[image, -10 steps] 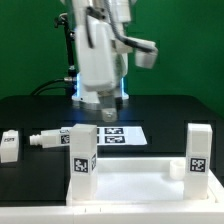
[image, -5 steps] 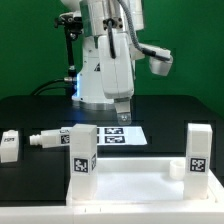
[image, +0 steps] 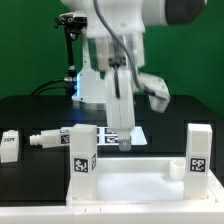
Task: Assemble desk
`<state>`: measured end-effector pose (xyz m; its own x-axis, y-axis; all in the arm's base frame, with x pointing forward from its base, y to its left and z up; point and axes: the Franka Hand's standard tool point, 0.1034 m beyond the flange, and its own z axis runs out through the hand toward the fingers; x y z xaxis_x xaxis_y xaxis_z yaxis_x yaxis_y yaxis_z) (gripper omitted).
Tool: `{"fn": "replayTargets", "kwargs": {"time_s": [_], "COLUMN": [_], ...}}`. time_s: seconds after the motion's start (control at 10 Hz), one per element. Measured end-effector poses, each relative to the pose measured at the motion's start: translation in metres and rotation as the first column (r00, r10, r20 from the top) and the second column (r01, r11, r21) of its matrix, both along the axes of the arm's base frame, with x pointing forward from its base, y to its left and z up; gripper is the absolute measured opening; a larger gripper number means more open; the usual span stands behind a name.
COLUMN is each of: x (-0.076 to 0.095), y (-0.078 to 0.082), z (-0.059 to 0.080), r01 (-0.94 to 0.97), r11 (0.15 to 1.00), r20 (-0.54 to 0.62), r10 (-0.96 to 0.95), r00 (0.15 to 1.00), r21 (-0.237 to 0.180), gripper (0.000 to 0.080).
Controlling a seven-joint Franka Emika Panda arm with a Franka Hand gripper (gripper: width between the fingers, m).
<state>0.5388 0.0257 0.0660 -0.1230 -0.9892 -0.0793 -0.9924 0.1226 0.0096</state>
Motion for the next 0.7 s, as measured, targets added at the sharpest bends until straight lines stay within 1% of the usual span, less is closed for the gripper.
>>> {"fn": "replayTargets", "kwargs": {"time_s": [0.2, 0.3, 0.6, 0.7], "x": [-0.005, -0.007, -0.016, -0.016], "y": [0.018, 0.023, 0.022, 0.021], "z": [-0.019, -0.028, -0.047, -0.048], "r01": [0.040, 0.027, 0.011, 0.006], "r11": [0.999, 0.999, 0.998, 0.998], "r20": [-0.030, -0.030, -0.048, -0.050], "r10": [-0.040, -0.029, -0.014, -0.009], "r00": [0.999, 0.999, 0.999, 0.999], "r21": [-0.022, -0.038, -0.066, -0.067], "gripper": [0.0649, 0.0649, 0.0649, 0.0649]}}
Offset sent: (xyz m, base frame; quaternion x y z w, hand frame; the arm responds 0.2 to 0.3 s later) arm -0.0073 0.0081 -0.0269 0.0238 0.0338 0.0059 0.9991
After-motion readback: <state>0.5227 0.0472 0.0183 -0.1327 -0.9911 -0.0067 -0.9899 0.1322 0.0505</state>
